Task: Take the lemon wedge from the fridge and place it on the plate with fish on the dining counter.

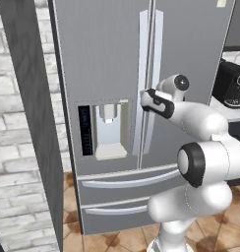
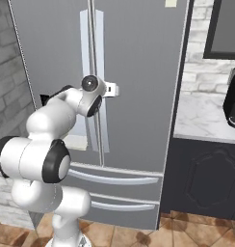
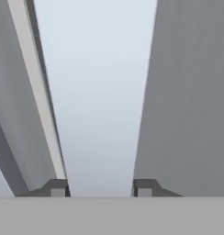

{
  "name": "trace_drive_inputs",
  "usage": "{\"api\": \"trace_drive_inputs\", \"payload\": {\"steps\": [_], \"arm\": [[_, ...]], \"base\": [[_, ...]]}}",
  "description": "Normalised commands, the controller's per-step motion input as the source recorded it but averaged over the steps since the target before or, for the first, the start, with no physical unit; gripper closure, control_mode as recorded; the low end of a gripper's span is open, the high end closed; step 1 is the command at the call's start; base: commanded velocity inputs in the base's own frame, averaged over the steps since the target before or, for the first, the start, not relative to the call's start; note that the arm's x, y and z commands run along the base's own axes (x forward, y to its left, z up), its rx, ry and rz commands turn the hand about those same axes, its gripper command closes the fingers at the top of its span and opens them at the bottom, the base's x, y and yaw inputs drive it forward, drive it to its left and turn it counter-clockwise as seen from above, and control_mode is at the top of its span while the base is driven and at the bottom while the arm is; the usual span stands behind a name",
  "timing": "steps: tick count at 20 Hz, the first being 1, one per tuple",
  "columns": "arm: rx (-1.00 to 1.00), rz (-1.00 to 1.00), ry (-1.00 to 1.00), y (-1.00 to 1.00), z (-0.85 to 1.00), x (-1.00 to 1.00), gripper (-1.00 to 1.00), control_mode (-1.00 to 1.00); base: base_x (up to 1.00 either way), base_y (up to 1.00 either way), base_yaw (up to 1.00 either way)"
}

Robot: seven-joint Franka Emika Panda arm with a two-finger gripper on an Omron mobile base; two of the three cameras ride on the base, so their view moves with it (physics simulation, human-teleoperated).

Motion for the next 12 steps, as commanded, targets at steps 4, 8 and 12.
{"api": "trace_drive_inputs", "payload": {"steps": [4, 8, 12], "arm": [[0.00, 0.00, 0.00, 0.00, 0.00, 0.00, 1.00, -1.00], [0.00, 0.00, 0.00, 0.00, 0.00, 0.00, 1.00, -1.00], [0.00, 0.00, 0.00, 0.00, 0.00, -0.04, 1.00, -1.00]], "base": [[0.00, 0.00, 0.00], [0.00, 0.00, 0.00], [0.00, 0.00, 0.00]]}}
